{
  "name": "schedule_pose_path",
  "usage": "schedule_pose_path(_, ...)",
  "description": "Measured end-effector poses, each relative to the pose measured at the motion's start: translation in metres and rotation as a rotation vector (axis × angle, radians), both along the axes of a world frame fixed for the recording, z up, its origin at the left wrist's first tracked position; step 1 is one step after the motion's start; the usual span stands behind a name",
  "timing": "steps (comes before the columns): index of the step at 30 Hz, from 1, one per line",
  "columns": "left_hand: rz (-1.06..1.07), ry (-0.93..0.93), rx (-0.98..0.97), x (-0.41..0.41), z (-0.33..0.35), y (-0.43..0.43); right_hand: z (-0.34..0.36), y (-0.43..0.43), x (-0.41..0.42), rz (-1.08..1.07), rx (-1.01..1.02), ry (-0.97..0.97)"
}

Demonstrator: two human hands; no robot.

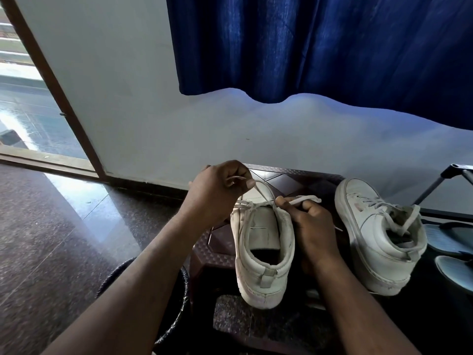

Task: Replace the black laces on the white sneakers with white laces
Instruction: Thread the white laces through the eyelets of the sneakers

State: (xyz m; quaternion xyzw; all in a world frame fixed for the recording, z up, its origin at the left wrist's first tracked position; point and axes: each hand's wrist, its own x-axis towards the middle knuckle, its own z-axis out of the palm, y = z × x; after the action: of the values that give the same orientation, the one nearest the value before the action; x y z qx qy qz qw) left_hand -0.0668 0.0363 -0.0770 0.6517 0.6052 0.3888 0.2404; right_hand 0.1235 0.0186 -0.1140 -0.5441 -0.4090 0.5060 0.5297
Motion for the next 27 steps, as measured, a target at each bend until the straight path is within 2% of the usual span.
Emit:
schedule_pose_path(2, 0.013, 0.123, 0.054, -0.001, -0.001, 0.000, -0.002, 0.001, 0.002, -0.019, 0.008, -0.038)
schedule_pose_path(4, 0.013, 0.113, 0.097, -0.002, -0.001, 0.000, -0.004, 0.002, 0.003, -0.024, 0.010, -0.079)
schedule_pose_path(6, 0.009, -0.049, 0.110, -0.003, 0.002, 0.000, -0.005, 0.002, 0.002, -0.023, 0.003, -0.078)
schedule_pose_path(10, -0.073, -0.514, 0.047, -0.009, 0.003, 0.004, -0.007, 0.004, 0.004, -0.076, -0.005, -0.074)
schedule_pose_path(13, -0.117, -0.613, 0.011, -0.012, 0.003, 0.003, -0.009, 0.005, 0.005, -0.113, -0.002, -0.088)
schedule_pose_path(16, -0.103, -0.481, 0.010, -0.011, 0.003, 0.001, -0.009, 0.008, 0.008, -0.225, 0.007, -0.077)
schedule_pose_path(19, -0.026, -0.253, 0.039, -0.005, -0.004, 0.005, -0.003, 0.009, 0.009, -0.327, -0.034, 0.106)
schedule_pose_path(21, -0.032, -0.271, 0.051, 0.000, -0.005, 0.005, -0.003, 0.008, 0.010, -0.255, -0.038, 0.088)
schedule_pose_path(24, -0.066, -0.303, 0.053, 0.005, -0.003, 0.004, -0.002, 0.000, 0.002, -0.030, -0.071, 0.001)
schedule_pose_path(27, -0.052, -0.202, 0.057, 0.007, -0.002, 0.002, -0.002, 0.002, 0.003, -0.072, -0.013, -0.068)
